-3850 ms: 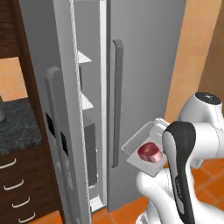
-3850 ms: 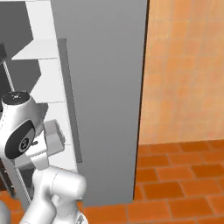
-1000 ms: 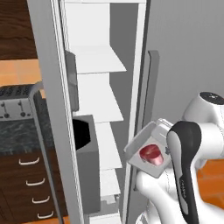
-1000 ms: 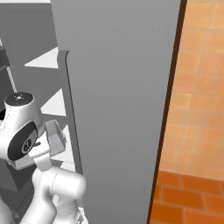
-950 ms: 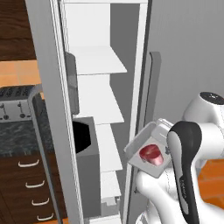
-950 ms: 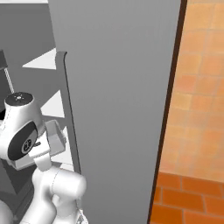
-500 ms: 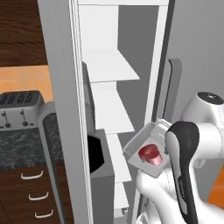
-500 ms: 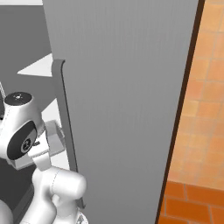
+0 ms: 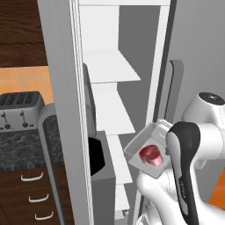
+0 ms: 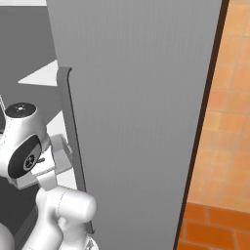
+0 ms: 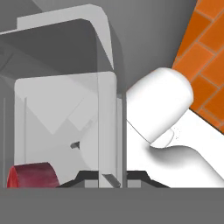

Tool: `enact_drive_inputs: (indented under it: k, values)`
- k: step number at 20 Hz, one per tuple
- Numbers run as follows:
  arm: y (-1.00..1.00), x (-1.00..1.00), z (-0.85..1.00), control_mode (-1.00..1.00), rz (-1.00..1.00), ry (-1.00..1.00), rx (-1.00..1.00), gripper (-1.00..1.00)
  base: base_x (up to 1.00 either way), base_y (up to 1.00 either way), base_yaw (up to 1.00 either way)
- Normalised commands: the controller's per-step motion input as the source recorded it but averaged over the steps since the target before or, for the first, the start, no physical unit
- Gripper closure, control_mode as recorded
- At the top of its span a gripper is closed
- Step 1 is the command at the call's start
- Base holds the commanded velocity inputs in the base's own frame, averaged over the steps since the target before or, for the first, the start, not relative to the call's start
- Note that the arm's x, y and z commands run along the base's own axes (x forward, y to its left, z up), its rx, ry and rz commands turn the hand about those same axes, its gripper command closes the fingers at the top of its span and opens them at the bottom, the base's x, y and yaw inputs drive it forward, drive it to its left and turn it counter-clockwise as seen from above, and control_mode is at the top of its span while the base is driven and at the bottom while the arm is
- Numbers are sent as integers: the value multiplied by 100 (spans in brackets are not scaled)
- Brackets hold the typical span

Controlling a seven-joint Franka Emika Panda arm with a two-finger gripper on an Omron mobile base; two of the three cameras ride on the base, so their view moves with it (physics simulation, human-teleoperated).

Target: Take the meat container that has the steak and place it on the second highest rack of the freezer. Then take the vegetable container that has the corn and lime and place it on the highest rack of the freezer.

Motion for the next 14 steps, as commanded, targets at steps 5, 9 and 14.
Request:
enact_drive_inputs:
  k: [5, 9, 14]
  values:
    - [13, 0, 0, -100, -1, -2, 0, 100, 0, 0, 0]
    - [33, 9, 1, -100, -14, -6, 1, 100, 0, 0, 0]
    - [37, 22, 0, -100, -20, -5, 2, 100, 0, 0, 0]
